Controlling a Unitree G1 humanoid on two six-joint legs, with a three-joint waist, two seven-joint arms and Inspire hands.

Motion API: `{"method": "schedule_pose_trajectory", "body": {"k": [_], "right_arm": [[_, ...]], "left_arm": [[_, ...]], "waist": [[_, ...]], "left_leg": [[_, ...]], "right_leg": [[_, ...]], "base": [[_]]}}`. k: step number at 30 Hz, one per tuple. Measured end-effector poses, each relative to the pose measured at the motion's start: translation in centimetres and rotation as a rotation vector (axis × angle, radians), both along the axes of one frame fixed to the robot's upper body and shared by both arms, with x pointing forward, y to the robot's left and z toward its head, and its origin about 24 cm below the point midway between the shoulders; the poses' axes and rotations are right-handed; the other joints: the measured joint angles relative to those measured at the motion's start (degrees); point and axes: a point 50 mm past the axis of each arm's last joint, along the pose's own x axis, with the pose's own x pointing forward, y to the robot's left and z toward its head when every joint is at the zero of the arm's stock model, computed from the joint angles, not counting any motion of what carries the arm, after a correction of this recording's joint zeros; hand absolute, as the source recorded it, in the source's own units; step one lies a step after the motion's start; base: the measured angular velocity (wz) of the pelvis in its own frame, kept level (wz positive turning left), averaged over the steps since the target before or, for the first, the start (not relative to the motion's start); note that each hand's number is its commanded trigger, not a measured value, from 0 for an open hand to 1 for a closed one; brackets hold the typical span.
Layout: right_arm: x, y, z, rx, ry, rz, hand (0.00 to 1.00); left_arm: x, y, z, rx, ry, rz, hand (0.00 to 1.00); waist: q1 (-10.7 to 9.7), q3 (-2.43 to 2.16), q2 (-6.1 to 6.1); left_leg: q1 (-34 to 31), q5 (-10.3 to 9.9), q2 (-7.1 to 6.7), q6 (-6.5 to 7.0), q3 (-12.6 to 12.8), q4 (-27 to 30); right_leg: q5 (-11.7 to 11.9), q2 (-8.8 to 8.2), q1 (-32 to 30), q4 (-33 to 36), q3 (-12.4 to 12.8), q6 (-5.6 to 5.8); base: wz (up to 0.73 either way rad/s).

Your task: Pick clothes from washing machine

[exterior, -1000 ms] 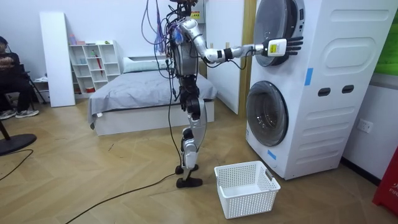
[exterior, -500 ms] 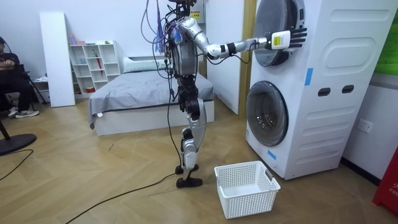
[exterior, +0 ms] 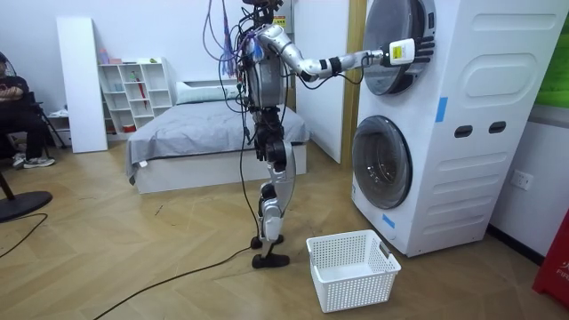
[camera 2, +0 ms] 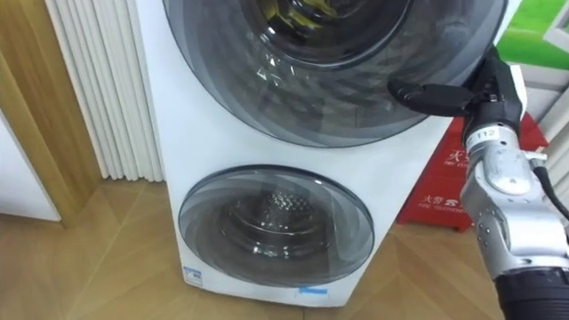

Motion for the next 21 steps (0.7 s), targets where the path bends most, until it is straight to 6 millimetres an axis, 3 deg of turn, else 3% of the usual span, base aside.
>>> {"method": "schedule_pose_trajectory", "body": {"k": [11, 21], "right_arm": [[-0.1, 0.7, 0.9, -0.013, -0.039, 0.034, 0.00], [-1.6, 2.7, 1.2, -0.185, -0.065, 0.110, 0.00]], "left_arm": [[0.6, 0.1, 0.1, 0.004, -0.015, -0.005, 0.00], [0.9, 0.2, 0.1, 0.019, -0.017, -0.035, 0.00]], "waist": [[0.04, -0.08, 0.13], [-0.27, -0.29, 0.80]], "left_leg": [[-0.02, 0.11, 0.12, -0.19, 0.24, -0.09], [1.00, 0.35, 0.30, -0.57, 0.28, -0.70]], "right_leg": [[0.00, 0.16, -0.55, 0.02, 0.85, 0.00], [0.00, 0.47, -0.49, 0.00, 2.76, -0.01]], "base": [[-0.05], [-0.15]]}}
